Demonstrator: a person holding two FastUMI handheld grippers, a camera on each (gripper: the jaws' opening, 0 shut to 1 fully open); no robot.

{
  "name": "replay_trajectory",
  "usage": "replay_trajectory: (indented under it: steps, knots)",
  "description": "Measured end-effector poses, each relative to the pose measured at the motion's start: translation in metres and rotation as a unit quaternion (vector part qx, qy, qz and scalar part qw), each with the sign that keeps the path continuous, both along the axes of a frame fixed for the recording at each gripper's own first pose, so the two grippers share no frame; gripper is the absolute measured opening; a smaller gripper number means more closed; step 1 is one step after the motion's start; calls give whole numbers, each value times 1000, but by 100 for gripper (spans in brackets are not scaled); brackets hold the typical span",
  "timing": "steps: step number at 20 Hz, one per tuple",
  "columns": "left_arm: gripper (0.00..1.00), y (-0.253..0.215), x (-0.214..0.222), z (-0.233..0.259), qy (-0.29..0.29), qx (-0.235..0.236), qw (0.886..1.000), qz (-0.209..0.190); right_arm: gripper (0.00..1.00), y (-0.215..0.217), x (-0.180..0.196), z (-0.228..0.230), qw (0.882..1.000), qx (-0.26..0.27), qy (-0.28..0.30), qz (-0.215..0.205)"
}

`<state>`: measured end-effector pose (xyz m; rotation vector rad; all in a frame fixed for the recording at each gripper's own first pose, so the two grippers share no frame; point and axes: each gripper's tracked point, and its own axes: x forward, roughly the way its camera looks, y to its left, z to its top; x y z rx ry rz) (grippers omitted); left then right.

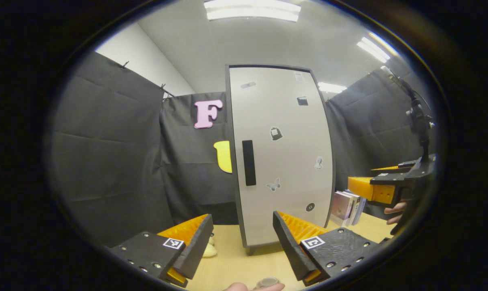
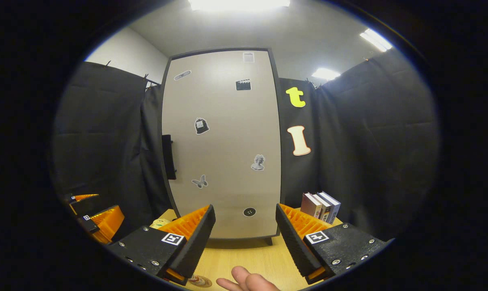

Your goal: Open the cabinet door with the right hand, grasp the bottle in the cabinet with the left hand and place it on the coaster, then close the cabinet door with the right hand.

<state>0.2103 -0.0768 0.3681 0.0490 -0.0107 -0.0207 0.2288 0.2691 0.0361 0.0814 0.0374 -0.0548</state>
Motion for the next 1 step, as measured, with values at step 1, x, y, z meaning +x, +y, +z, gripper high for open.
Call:
replay_trajectory:
  steps: [1]
  knots:
    - [89, 0, 0, 0, 0, 1, 1000, -1, 93, 0, 0, 0, 1000, -2, -1, 0]
